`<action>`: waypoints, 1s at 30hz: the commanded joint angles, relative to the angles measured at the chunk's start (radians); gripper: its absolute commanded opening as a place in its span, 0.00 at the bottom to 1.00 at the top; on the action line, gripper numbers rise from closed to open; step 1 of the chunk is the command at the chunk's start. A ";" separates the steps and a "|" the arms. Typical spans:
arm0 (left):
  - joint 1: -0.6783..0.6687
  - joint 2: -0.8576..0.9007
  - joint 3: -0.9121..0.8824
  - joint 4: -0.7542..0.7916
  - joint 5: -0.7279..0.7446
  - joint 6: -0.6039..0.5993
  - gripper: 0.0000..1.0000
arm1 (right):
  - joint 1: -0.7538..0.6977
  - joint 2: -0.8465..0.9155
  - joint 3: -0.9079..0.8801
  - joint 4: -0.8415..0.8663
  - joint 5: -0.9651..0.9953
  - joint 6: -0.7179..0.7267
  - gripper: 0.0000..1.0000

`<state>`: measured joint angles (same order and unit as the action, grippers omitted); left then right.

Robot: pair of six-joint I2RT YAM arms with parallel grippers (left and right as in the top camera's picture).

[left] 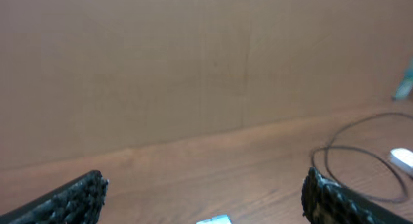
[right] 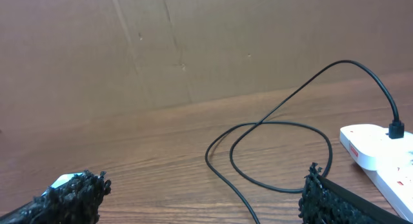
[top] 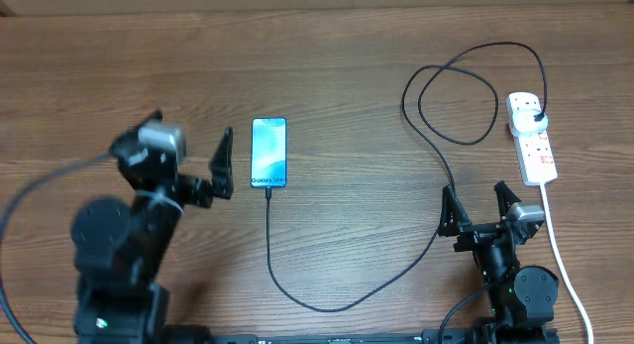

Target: Plug charger to phone and switch on socket

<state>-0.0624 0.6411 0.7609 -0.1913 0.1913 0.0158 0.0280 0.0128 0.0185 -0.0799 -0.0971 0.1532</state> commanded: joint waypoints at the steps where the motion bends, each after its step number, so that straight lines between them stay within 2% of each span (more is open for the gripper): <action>1: 0.021 -0.114 -0.155 0.085 0.019 0.068 1.00 | 0.007 -0.010 -0.011 0.003 0.007 0.003 1.00; 6: 0.024 -0.259 -0.353 0.200 0.019 0.208 1.00 | 0.007 -0.010 -0.011 0.003 0.007 0.003 1.00; 12: 0.053 -0.422 -0.530 0.204 0.010 0.319 1.00 | 0.007 -0.010 -0.011 0.003 0.007 0.003 1.00; 22: 0.084 -0.596 -0.717 0.203 0.000 0.344 1.00 | 0.007 -0.010 -0.011 0.003 0.007 0.003 1.00; 30: 0.084 -0.639 -0.756 0.128 -0.006 0.315 1.00 | 0.007 -0.010 -0.011 0.003 0.007 0.003 1.00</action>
<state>0.0151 0.0196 0.0113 -0.0631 0.1963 0.3431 0.0280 0.0128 0.0185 -0.0799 -0.0967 0.1535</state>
